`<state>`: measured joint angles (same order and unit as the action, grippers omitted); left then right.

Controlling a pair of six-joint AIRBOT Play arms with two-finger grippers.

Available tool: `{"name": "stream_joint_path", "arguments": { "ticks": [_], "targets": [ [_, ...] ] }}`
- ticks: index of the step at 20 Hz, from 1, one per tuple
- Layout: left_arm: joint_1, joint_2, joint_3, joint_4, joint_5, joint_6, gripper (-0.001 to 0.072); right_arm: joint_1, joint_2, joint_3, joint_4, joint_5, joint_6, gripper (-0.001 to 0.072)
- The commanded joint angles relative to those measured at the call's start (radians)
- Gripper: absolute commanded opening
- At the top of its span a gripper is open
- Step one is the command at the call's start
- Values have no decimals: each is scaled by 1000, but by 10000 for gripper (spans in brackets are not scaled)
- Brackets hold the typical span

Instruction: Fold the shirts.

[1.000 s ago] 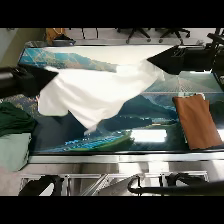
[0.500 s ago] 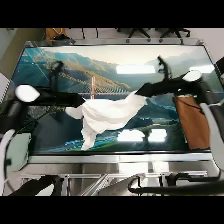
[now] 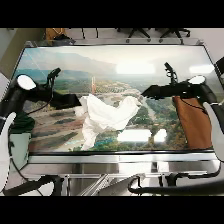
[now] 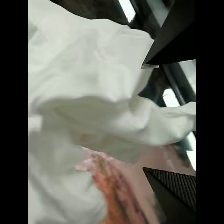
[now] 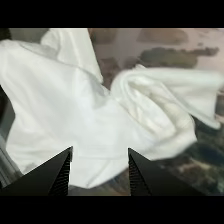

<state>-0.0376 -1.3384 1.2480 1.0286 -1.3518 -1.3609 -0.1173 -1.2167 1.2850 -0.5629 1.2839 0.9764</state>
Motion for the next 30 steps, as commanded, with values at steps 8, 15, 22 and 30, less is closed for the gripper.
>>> {"name": "stream_joint_path", "arguments": {
  "ticks": [8,15,22,30],
  "targets": [
    [-216,348,-722,-114,451,-8,690,162,48,-374,-140,-163,15,522],
    [-284,210,-752,-114,594,-20,417,374,-39,-372,44,-361,-51,342],
    [-282,76,-511,-45,426,-1,15,360,1,-348,96,-332,-105,22],
    [-103,549,46,131,183,-58,13,127,394,80,97,-157,-87,21]
  ]
}}
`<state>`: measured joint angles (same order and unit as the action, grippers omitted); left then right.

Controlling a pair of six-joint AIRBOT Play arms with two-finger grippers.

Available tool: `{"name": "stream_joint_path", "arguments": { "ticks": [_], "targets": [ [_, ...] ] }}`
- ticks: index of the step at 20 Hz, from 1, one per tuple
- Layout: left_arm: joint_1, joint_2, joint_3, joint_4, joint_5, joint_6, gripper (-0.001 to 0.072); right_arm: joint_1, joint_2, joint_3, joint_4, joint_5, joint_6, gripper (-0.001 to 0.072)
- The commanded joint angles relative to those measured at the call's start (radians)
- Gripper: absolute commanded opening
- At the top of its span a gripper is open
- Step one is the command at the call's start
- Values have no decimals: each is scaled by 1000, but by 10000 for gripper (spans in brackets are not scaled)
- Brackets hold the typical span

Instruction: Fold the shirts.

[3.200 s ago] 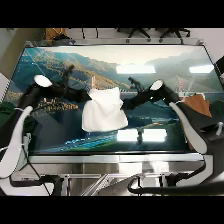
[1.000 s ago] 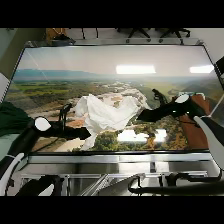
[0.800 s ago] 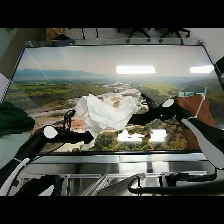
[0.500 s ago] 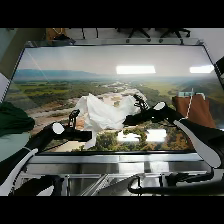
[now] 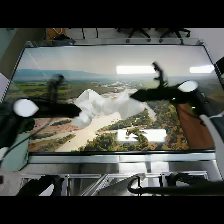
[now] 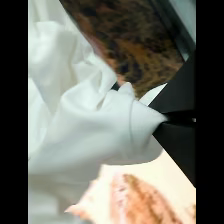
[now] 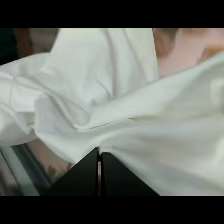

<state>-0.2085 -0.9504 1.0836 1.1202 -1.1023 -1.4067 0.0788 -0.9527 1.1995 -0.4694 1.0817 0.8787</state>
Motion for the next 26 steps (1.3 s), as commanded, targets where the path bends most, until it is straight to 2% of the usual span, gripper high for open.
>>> {"name": "stream_joint_path", "arguments": {
  "ticks": [1,6,8,11,15,17,21,25,26],
  "targets": [
    [86,211,307,40,-67,-12,13,-70,169,220,3,45,10,21],
    [141,299,648,40,-79,39,13,-53,296,379,3,40,-30,21],
    [180,264,727,41,-97,62,13,-53,304,416,-10,18,-42,21],
    [238,122,828,37,-209,77,13,-53,265,421,-47,-1,-41,21],
    [207,-146,821,37,-229,127,13,-52,56,408,-45,32,-11,22],
    [174,-304,775,37,-177,158,13,-52,-92,382,-45,38,-10,22],
    [147,-652,719,36,-75,159,14,-52,-448,361,-38,25,19,22],
    [155,-913,855,32,-140,19,20,-55,-677,365,43,-76,2,23],
    [163,-946,898,31,-179,8,20,-55,-684,365,53,-79,-12,58]
  ]
}}
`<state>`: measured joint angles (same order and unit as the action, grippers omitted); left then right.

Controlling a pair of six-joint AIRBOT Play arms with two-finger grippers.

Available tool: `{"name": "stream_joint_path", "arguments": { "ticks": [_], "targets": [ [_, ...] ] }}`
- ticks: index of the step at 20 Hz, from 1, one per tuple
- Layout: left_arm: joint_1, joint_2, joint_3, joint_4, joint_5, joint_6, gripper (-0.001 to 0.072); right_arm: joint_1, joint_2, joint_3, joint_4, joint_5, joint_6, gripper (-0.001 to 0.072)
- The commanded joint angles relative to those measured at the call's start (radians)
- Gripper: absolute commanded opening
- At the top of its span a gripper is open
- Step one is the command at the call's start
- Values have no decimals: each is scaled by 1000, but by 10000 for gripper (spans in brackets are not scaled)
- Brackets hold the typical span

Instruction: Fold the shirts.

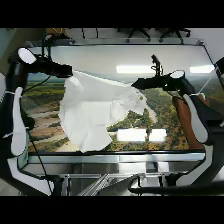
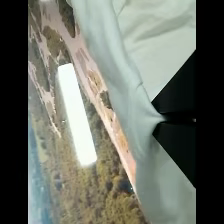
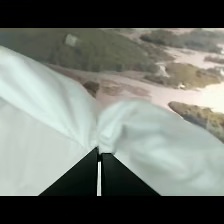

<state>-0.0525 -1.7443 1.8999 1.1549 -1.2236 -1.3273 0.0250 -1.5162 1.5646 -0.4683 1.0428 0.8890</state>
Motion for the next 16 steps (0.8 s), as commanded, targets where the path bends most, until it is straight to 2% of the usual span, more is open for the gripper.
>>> {"name": "stream_joint_path", "arguments": {
  "ticks": [1,2,3,4,6,8,10,11,16],
  "targets": [
    [11,-172,125,-2,-110,-73,21,-2,-114,3,50,-37,-43,207],
    [22,-180,157,-3,-157,-73,70,-7,-97,5,50,-26,-66,319],
    [31,-174,170,-3,-204,-75,507,-18,-68,7,38,-4,-83,358],
    [45,-155,163,-3,-241,-97,692,-36,-32,7,5,20,-82,386],
    [81,-85,90,-3,-308,-101,691,-85,47,6,-107,83,-74,386],
    [115,2,-53,-3,-369,-106,691,-135,112,6,-256,162,-12,409],
    [140,114,-282,-2,-380,-106,691,-167,134,6,-368,235,43,572],
    [151,177,-416,-3,-359,-106,691,-176,130,4,-397,270,55,599],
    [195,433,-978,-3,-174,-105,691,-161,83,-61,-411,292,23,600]
  ]
}}
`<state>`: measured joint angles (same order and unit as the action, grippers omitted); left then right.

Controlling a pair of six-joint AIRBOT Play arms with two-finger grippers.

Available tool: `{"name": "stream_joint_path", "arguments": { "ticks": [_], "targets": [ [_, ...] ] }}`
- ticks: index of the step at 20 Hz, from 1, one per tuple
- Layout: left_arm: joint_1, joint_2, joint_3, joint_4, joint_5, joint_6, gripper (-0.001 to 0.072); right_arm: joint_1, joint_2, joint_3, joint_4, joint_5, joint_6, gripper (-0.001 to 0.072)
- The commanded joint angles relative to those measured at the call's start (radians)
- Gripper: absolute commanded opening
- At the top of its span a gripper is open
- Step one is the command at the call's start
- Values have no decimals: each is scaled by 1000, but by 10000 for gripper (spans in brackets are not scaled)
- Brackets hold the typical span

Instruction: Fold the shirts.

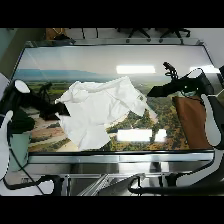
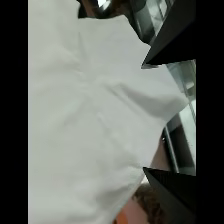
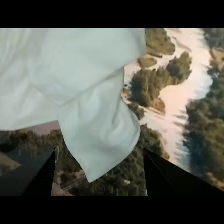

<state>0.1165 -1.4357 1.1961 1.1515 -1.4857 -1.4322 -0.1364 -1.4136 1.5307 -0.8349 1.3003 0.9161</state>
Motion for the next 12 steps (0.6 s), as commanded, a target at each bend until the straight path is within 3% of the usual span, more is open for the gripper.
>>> {"name": "stream_joint_path", "arguments": {
  "ticks": [1,5,9,12],
  "targets": [
    [29,156,-347,-3,134,-1,691,2,-42,-29,-45,34,-4,599],
    [31,238,-528,-4,329,-32,691,3,-126,-29,-14,32,-3,599],
    [29,239,-599,-159,550,-16,690,3,-185,-29,81,32,-24,598],
    [29,188,-586,-182,606,-7,689,8,-214,-29,117,16,-31,599]
  ]
}}
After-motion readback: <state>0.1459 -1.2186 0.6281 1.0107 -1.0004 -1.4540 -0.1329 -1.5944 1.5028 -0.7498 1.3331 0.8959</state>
